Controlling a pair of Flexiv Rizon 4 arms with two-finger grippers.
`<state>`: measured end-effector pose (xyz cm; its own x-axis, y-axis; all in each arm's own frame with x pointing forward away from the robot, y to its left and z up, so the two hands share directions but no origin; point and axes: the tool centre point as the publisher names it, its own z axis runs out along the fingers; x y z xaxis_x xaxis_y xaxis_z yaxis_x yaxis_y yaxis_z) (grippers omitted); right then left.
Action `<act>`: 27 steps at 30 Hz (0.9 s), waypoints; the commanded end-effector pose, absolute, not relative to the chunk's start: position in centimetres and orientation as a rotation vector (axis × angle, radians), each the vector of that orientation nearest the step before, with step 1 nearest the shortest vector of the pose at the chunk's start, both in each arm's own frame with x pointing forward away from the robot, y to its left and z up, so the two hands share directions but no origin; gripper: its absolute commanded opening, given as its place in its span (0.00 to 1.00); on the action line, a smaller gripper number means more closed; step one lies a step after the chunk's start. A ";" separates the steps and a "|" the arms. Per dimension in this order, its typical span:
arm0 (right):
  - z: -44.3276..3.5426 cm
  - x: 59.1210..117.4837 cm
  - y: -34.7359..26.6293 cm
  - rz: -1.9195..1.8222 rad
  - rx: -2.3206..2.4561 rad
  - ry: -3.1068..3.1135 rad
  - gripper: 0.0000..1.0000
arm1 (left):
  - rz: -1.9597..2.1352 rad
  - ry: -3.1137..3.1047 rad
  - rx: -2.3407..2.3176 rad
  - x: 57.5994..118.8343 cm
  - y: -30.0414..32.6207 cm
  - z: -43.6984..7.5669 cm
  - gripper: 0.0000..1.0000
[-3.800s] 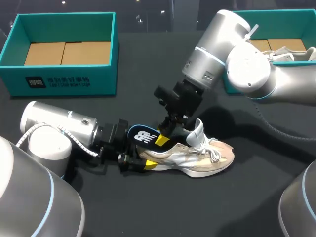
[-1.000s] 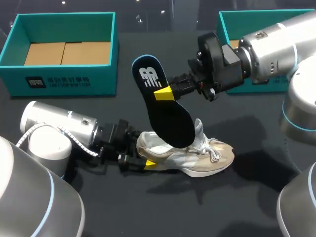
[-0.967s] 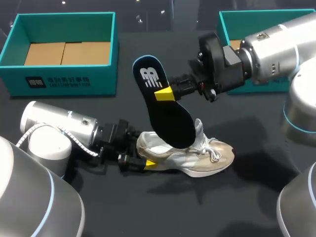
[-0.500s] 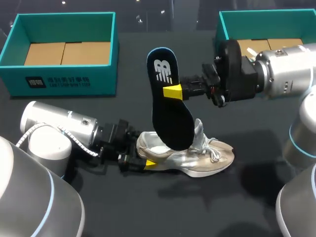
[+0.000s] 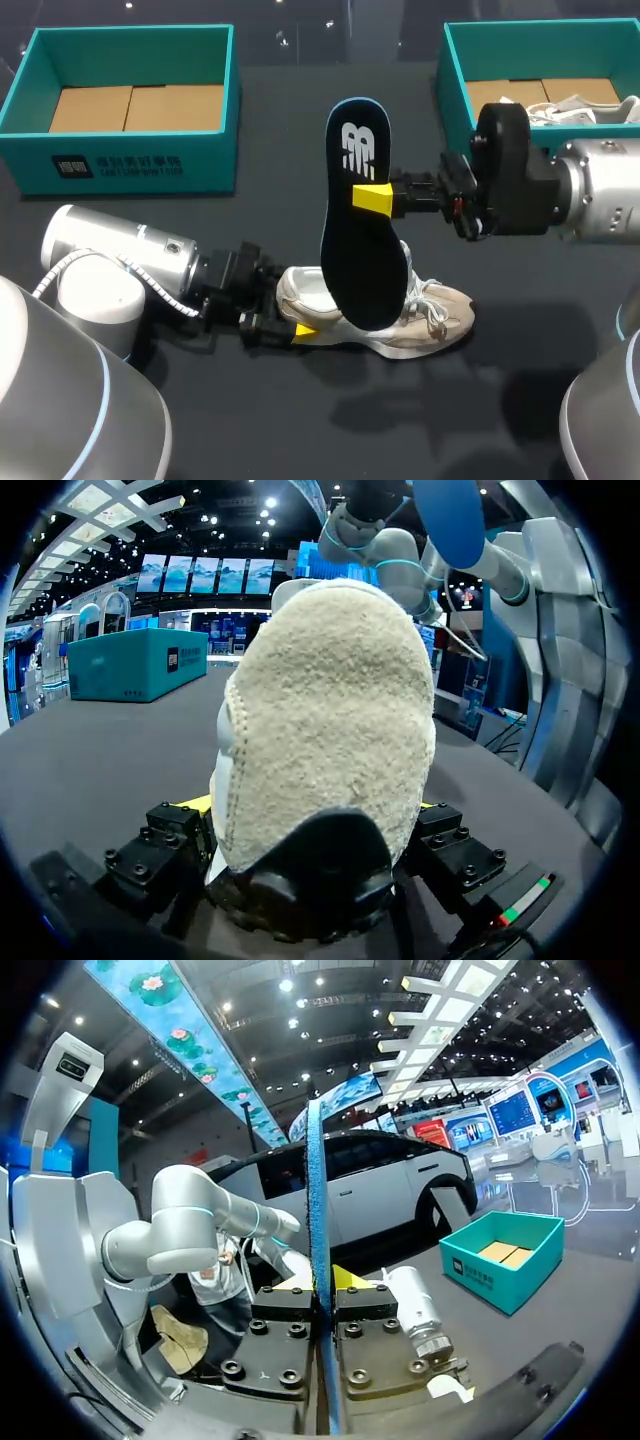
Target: Take the shoe out of the shoebox, open the shoe tongue, remove and reinsert the insole, then place the shoe into the shoebox
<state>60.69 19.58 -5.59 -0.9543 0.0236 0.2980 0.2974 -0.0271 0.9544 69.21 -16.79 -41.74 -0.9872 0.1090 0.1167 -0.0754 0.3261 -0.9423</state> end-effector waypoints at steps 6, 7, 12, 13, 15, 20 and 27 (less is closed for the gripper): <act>-5.8 60.0 18.9 -2.103 -0.456 -2.081 0.00 | 1.736 -2.424 -0.032 69.3 -16.9 -41.9 0.00; -5.9 60.1 18.9 -2.103 -0.457 -2.079 0.00 | 1.736 -2.424 -0.032 69.3 -16.9 -41.9 0.00; -6.0 60.1 18.8 -2.106 -0.457 -2.072 0.00 | 1.736 -2.424 -0.032 69.3 -16.9 -41.9 0.00; -6.0 60.1 18.8 -2.106 -0.457 -2.072 0.00 | 1.736 -2.424 -0.032 69.3 -16.9 -41.9 0.00; -6.0 60.1 18.8 -2.106 -0.457 -2.072 0.00 | 1.736 -2.424 -0.032 69.3 -16.9 -41.9 0.00; -6.0 60.1 18.8 -2.106 -0.457 -2.072 0.00 | 1.739 -2.431 -0.029 69.3 -16.9 -41.7 0.00; -6.0 60.1 18.8 -2.106 -0.457 -2.072 0.00 | 1.717 -2.458 -0.023 69.4 -16.3 -41.3 1.00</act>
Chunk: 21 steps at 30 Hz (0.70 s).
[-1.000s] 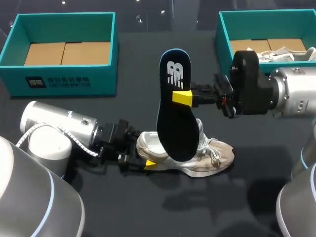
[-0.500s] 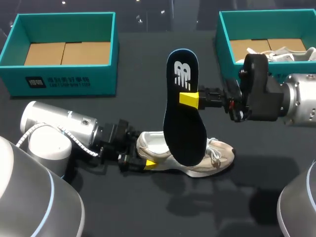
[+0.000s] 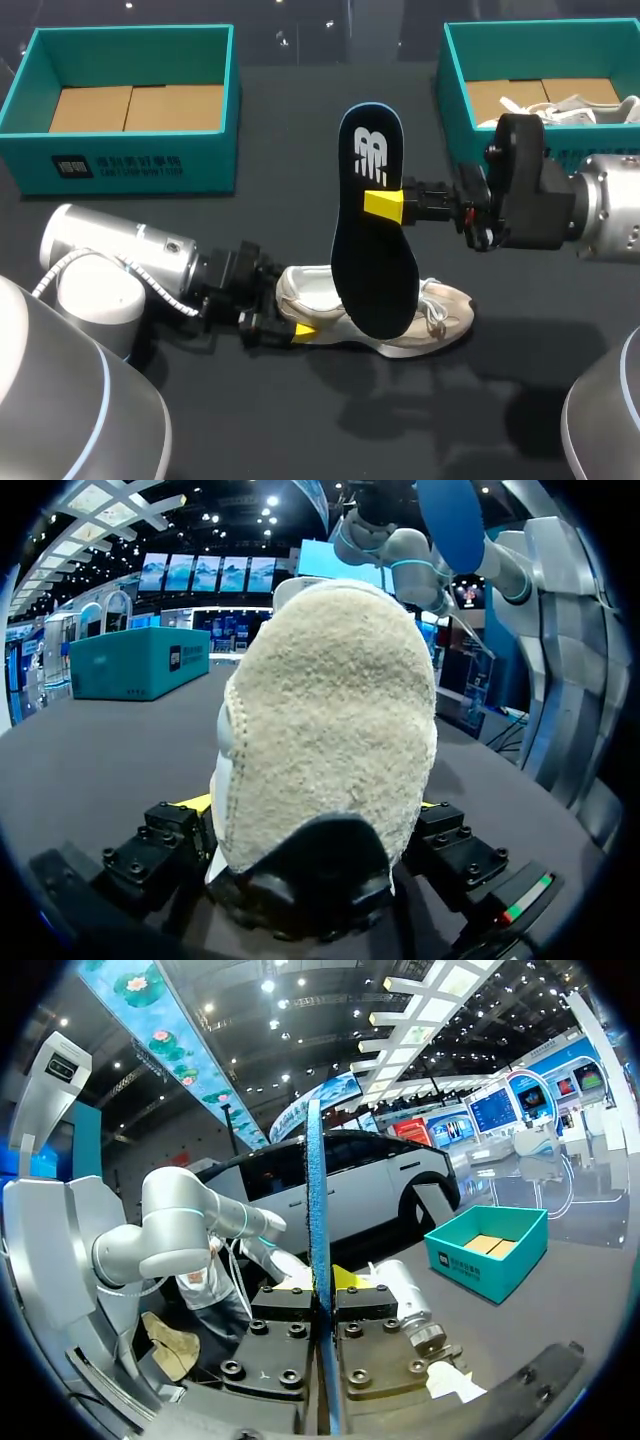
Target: Take the shoe out of the shoebox, open the shoe tongue, remove and reinsert the insole, then place the shoe into the shoebox
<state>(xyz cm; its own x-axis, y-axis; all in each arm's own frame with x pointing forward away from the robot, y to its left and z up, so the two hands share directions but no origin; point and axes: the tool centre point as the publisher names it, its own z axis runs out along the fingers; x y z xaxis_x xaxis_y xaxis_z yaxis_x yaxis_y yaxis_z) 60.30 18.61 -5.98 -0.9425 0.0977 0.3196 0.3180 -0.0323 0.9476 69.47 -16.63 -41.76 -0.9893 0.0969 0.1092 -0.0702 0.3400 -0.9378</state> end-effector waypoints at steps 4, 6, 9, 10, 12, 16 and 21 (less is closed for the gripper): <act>-6.0 60.1 18.8 -2.106 -0.457 -2.072 0.00 | 1.706 -2.478 -0.027 69.5 -15.8 -41.0 1.00; -6.0 60.1 18.8 -2.106 -0.457 -2.072 0.00 | 1.688 -2.493 -0.044 69.5 -15.6 -40.8 1.00; -6.0 60.1 18.8 -2.106 -0.457 -2.072 0.00 | 1.660 -2.528 -0.062 69.6 -15.2 -40.7 1.00; -6.0 60.1 18.8 -2.106 -0.457 -2.072 0.00 | 1.648 -2.540 -0.071 69.6 -15.0 -40.7 1.00; -6.0 60.1 18.8 -2.106 -0.457 -2.072 0.00 | 1.618 -2.561 -0.083 69.7 -14.7 -40.7 1.00; -6.0 60.1 18.8 -2.106 -0.457 -2.072 0.00 | 1.534 -2.613 -0.104 69.9 -13.9 -40.3 1.00; -6.0 60.1 18.8 -2.106 -0.457 -2.072 0.00 | 1.407 -2.691 -0.145 70.2 -13.0 -40.0 1.00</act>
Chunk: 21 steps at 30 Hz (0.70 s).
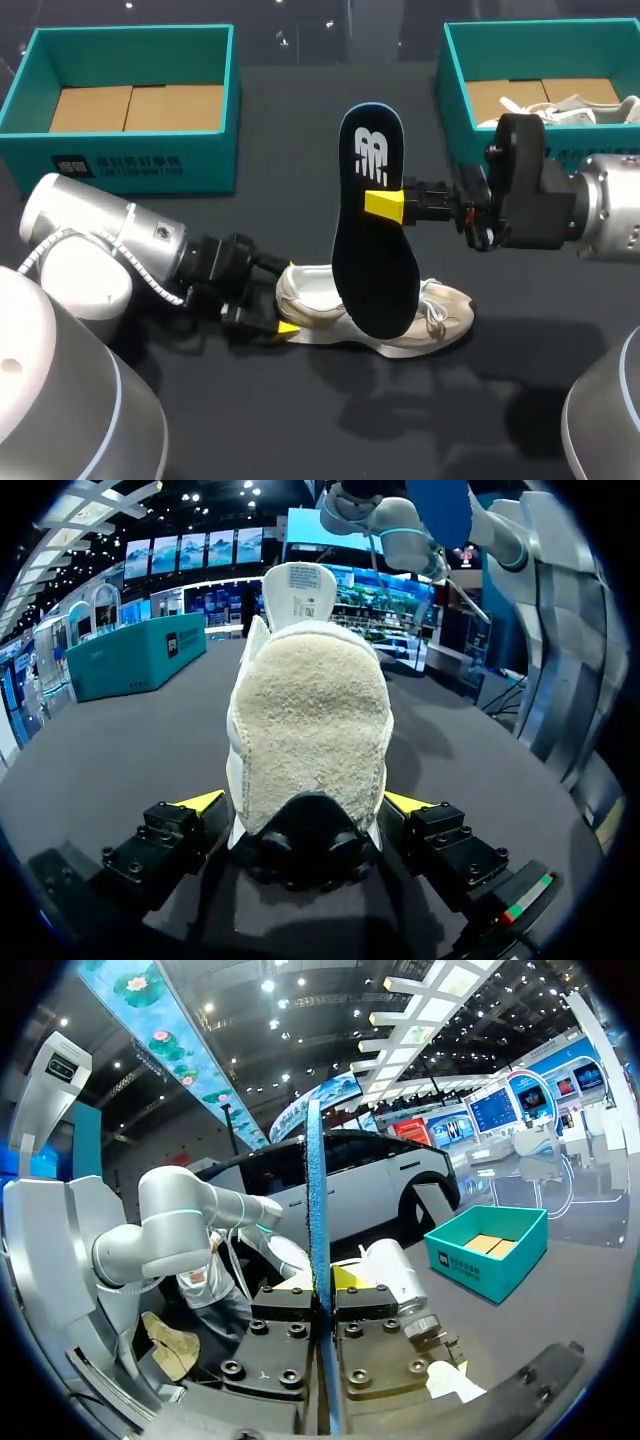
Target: Take the shoe out of the shoebox, open the shoe tongue, remove and reinsert the insole, then place the shoe into the shoebox
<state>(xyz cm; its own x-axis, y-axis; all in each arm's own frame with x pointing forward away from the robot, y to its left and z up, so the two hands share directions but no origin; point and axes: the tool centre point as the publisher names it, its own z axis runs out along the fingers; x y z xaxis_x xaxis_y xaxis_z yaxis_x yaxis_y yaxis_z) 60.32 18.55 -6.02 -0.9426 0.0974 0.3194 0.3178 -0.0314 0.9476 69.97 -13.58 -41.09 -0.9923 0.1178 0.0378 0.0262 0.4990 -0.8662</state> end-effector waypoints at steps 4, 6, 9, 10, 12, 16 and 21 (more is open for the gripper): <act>-6.0 60.1 18.8 -2.106 -0.457 -2.072 0.00 | 1.283 -2.759 -0.170 70.5 -12.1 -39.8 1.00; -6.0 60.1 18.8 -2.106 -0.457 -2.072 0.00 | 1.217 -2.790 -0.174 70.7 -11.8 -39.6 1.00; -6.0 60.1 18.8 -2.106 -0.457 -2.072 0.00 | 1.130 -2.819 -0.197 70.9 -11.4 -39.4 1.00; -6.0 60.1 18.8 -2.106 -0.457 -2.072 0.00 | 1.100 -2.831 -0.202 71.0 -11.3 -39.4 1.00; -6.0 60.1 18.8 -2.106 -0.457 -2.072 0.00 | 1.047 -2.861 -0.218 71.3 -11.1 -39.2 1.00; -6.0 60.1 18.8 -2.106 -0.457 -2.072 0.00 | 0.937 -2.893 -0.207 71.5 -10.9 -38.8 1.00; -6.0 60.1 18.8 -2.106 -0.457 -2.072 0.00 | 0.781 -2.931 -0.244 71.0 -10.6 -38.0 1.00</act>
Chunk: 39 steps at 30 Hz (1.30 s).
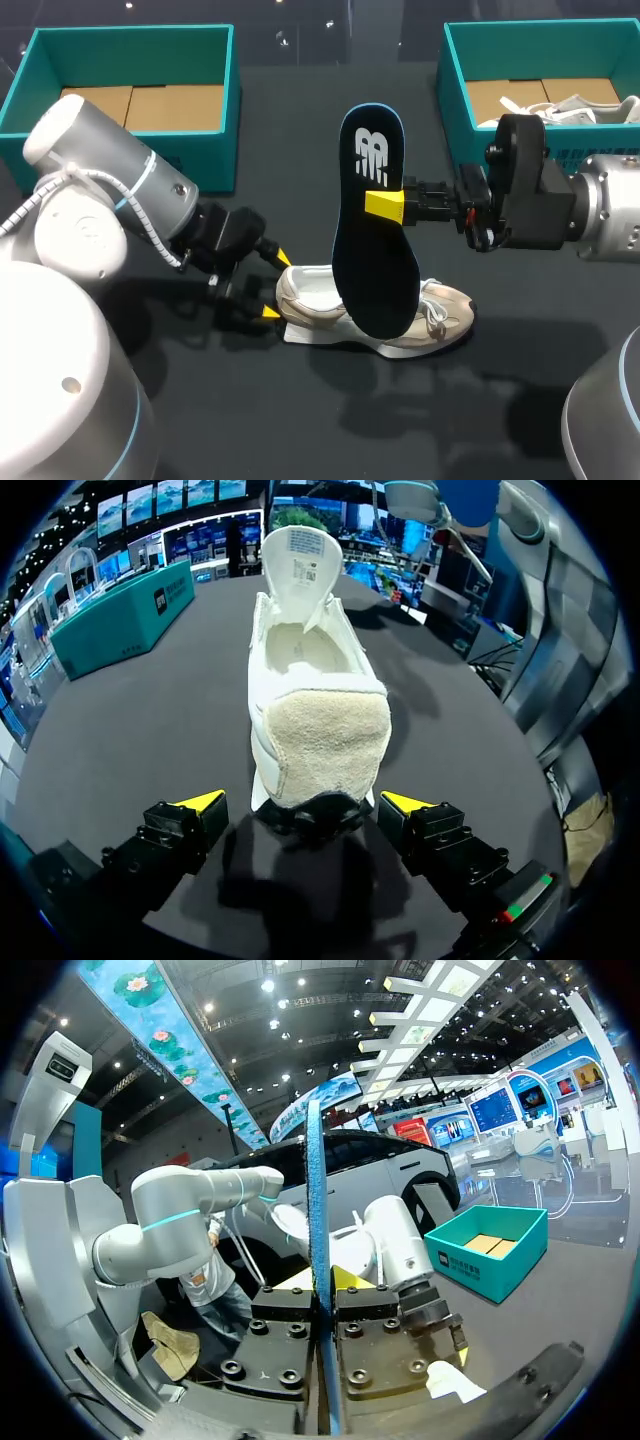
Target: Take the shoe out of the shoebox, open the shoe tongue, remove and reinsert the insole, then place the shoe into the shoebox
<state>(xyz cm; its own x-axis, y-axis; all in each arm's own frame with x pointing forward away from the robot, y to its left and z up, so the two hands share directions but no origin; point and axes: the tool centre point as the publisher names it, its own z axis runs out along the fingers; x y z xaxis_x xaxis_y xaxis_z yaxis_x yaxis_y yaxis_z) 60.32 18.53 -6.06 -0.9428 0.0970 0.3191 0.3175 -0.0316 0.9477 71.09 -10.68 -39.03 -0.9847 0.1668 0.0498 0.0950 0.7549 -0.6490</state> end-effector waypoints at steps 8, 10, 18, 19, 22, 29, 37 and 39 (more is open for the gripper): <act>-6.0 60.1 18.8 -2.106 -0.457 -2.072 0.00 | 0.580 -3.000 -0.238 71.5 -11.1 -36.7 1.00; -6.0 60.1 18.8 -2.106 -0.457 -2.072 0.00 | 0.528 -3.028 -0.266 71.6 -11.1 -36.4 1.00; -6.0 60.1 18.8 -2.106 -0.457 -2.072 0.00 | 0.376 -3.062 -0.253 71.8 -11.4 -35.8 1.00; -6.0 60.1 18.8 -2.106 -0.457 -2.072 0.00 | 0.361 -3.052 -0.217 71.7 -11.5 -35.7 1.00; -6.0 60.1 18.8 -2.106 -0.457 -2.072 0.00 | 0.326 -3.006 -0.090 71.2 -11.8 -34.9 1.00; -6.0 60.1 18.8 -2.106 -0.457 -2.072 0.00 | 0.326 -3.006 -0.090 71.2 -11.8 -34.9 1.00; -6.0 60.1 18.8 -2.106 -0.457 -2.072 0.00 | 0.326 -3.006 -0.090 71.2 -11.8 -34.9 1.00; -6.0 60.1 18.8 -2.106 -0.457 -2.072 0.00 | 0.326 -3.006 -0.090 71.2 -11.8 -34.9 1.00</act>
